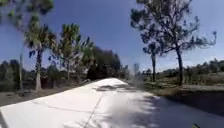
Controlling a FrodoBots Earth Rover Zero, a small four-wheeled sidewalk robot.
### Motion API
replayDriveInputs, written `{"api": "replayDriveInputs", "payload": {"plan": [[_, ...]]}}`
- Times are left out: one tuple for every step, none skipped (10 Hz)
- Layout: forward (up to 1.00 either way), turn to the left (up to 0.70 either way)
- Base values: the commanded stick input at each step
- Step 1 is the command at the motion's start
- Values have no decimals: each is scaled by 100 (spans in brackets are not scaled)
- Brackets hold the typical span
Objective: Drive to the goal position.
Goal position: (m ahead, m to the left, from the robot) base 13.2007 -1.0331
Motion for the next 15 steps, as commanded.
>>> {"api": "replayDriveInputs", "payload": {"plan": [[70,0],[70,0],[70,0],[70,5],[70,10],[70,14],[70,14],[70,1],[70,0],[70,0],[70,0],[70,0],[70,0],[70,0],[70,0]]}}
